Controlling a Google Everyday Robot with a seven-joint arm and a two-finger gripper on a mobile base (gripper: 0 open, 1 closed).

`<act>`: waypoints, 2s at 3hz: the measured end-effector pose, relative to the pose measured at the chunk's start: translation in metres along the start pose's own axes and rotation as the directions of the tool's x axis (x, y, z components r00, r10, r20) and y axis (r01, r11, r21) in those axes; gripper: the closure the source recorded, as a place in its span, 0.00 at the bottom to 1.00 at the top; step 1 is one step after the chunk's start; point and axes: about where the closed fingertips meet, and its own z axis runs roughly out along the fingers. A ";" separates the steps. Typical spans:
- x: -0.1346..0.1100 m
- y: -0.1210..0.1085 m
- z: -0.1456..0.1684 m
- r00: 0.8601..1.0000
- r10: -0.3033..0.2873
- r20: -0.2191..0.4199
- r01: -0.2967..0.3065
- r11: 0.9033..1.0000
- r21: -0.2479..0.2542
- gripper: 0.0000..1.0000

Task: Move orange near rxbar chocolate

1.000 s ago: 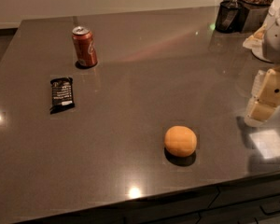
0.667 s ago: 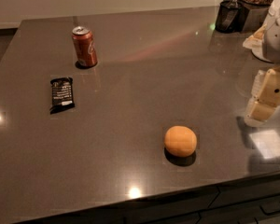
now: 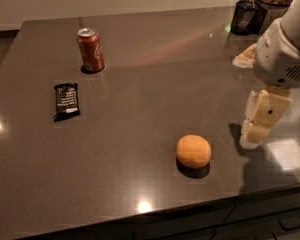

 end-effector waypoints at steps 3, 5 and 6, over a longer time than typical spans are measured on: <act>-0.046 0.058 0.073 0.968 -0.169 0.184 0.197 0.969 -0.146 0.00; -0.050 0.070 0.100 0.959 -0.200 0.199 0.237 0.953 -0.187 0.25; -0.050 0.071 0.103 0.958 -0.205 0.202 0.244 0.950 -0.194 0.47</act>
Offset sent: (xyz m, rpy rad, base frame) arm -0.0379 0.0749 -0.0712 0.1745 0.1060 0.2827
